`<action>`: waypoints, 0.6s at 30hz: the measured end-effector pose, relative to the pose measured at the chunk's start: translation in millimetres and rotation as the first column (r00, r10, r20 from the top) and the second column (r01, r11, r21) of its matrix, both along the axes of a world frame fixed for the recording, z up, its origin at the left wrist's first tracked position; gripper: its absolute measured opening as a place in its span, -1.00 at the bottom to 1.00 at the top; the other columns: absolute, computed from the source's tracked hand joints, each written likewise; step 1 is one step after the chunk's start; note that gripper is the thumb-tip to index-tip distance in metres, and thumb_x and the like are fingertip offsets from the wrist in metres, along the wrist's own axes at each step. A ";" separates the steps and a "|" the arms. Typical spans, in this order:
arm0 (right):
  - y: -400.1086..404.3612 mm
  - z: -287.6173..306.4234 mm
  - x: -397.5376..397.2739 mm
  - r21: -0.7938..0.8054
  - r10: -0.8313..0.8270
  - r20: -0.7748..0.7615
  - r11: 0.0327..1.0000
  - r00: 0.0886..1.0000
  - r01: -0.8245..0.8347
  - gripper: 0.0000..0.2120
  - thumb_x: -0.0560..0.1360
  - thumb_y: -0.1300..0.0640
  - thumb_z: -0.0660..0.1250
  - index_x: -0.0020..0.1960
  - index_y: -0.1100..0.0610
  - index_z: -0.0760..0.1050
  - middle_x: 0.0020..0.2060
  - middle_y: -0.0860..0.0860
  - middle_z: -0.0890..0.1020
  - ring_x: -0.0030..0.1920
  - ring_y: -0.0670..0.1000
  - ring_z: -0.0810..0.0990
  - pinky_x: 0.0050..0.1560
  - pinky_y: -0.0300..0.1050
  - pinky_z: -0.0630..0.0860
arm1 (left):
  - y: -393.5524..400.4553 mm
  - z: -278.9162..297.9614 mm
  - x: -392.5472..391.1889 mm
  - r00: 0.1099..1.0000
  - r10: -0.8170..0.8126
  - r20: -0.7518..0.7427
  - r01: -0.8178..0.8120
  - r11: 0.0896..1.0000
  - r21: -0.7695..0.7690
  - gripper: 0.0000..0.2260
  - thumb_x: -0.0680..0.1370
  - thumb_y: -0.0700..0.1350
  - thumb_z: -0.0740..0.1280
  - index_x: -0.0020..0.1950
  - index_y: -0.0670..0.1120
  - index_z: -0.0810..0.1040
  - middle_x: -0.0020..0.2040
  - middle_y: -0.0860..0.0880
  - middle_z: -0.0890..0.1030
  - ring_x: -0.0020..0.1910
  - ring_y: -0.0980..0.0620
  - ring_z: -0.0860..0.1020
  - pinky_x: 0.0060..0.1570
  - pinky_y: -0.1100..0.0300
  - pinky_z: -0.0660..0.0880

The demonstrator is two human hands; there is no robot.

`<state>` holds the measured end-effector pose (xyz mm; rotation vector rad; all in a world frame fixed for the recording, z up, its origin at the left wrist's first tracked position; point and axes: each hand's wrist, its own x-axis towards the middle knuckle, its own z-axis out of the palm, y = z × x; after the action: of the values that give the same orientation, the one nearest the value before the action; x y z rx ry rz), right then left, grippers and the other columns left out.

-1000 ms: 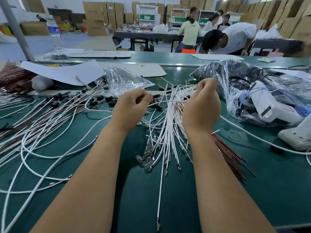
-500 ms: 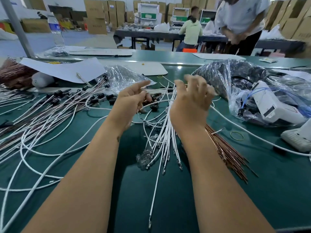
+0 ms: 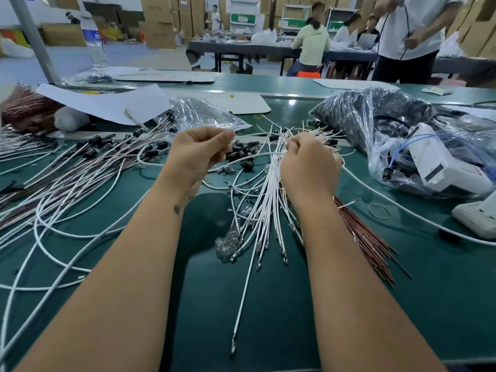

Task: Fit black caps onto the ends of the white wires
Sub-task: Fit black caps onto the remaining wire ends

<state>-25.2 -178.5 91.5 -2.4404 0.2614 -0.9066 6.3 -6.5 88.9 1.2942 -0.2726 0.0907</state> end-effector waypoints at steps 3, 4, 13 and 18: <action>-0.2 4.6 -2.3 0.320 0.097 0.011 0.943 0.995 -0.095 -0.80 0.60 0.16 0.17 -0.03 0.07 0.57 -0.19 -0.05 0.64 -0.15 0.03 0.59 0.11 0.07 0.49 | -5.7 0.3 -1.6 0.999 0.036 -0.001 -0.035 0.992 -0.117 -0.93 0.43 -0.14 0.42 -0.17 -0.13 0.61 -0.33 0.01 0.63 -0.34 0.13 0.54 -0.20 0.32 0.55; -1.0 6.0 -3.5 0.433 0.116 0.052 0.892 0.992 -0.127 -0.81 0.60 0.17 0.18 -0.06 0.06 0.57 -0.22 -0.05 0.65 -0.15 0.01 0.63 0.06 0.11 0.55 | -9.9 -0.8 -2.7 0.999 0.052 -0.003 -0.052 0.995 -0.085 -0.94 0.50 -0.16 0.38 -0.15 -0.13 0.61 -0.30 0.00 0.64 -0.31 0.12 0.54 -0.17 0.30 0.55; -5.5 14.1 -1.9 0.874 0.111 0.470 0.077 0.875 -0.480 -0.82 0.59 0.34 0.19 -0.08 0.20 0.54 -0.28 0.07 0.63 -0.21 0.00 0.63 -0.01 -0.14 0.61 | -62.6 -14.1 -21.5 0.947 -0.176 0.269 -0.083 0.675 0.733 -0.70 0.54 -0.06 0.38 0.27 -0.01 0.53 0.15 0.10 0.61 0.15 0.20 0.53 0.21 0.26 0.37; -12.0 11.5 0.5 0.696 -0.244 0.396 0.708 0.885 -0.116 -0.74 0.57 0.31 0.21 0.11 0.10 0.61 -0.05 -0.04 0.64 -0.11 -0.14 0.58 -0.08 -0.30 0.57 | -49.2 -13.8 -13.8 0.938 0.040 0.345 -0.275 0.692 0.668 -0.76 0.56 -0.18 0.33 0.22 -0.07 0.57 0.10 0.03 0.62 0.07 0.14 0.54 0.10 0.29 0.43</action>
<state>-24.7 -190.5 103.0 -1.4535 0.4298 -1.1311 -7.5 -55.7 75.1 2.0935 -0.4918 0.3704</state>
